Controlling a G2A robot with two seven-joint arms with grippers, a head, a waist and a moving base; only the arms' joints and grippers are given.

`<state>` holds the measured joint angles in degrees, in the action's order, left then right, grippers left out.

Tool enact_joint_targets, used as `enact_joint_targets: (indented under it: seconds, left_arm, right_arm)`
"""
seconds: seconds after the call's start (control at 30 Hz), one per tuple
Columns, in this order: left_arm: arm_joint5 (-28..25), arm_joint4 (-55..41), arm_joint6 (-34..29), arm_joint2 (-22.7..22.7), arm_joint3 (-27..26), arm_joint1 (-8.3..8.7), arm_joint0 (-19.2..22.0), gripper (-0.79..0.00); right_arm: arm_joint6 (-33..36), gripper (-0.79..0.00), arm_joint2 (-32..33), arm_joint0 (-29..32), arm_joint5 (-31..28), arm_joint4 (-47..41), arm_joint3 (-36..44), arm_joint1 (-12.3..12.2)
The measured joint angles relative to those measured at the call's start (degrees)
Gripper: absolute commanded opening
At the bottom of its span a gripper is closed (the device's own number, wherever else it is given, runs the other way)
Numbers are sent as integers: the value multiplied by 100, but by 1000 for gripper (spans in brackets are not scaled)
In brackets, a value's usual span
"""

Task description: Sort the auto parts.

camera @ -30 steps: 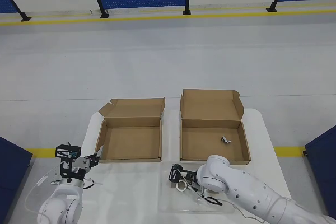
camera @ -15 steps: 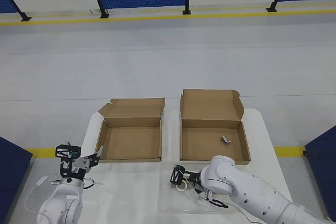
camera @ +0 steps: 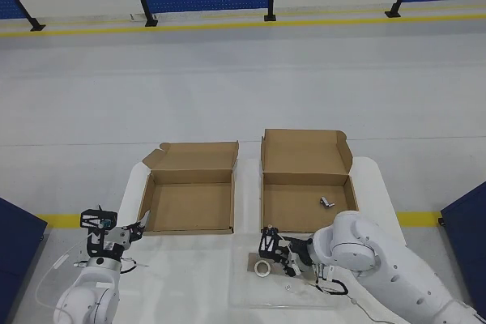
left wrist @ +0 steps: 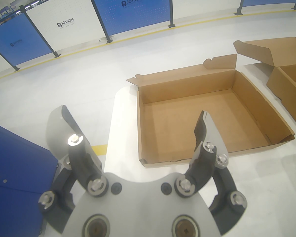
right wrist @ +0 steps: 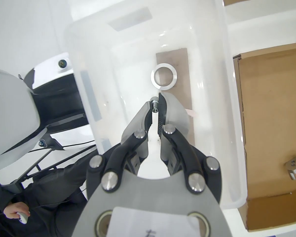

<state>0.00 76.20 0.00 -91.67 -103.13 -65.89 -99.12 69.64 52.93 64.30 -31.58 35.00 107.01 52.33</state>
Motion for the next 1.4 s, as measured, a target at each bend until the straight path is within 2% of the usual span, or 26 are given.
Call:
enact_joint_targets:
  seconds: [0.1, 0.5, 0.7, 0.83, 1.07, 1.4]
  left_arm:
    - [0, 0, 0, 0, 0, 0, 0, 0]
    - [0, 0, 0, 0, 0, 0, 0, 0]
    - [0, 0, 0, 0, 0, 0, 0, 0]
    - [0, 0, 0, 0, 0, 0, 0, 0]
    - [0, 0, 0, 0, 0, 0, 0, 0]
    - [0, 0, 0, 0, 0, 0, 0, 0]
  right_arm:
    - [-6, -785, 282, 137, -222, -425, 33, -72]
    - [-183, -785, 294, 167, -270, -555, -15, -68]
    - [-451, -785, 779, 165, -765, -1959, -256, -197]
    - [-757, -785, 981, 213, -1065, -2932, -230, -382]
    - [-1148, -785, 810, 108, -1456, -4175, -26, -733]
    - [-1148, -785, 806, 107, -1457, -4166, -27, -734]
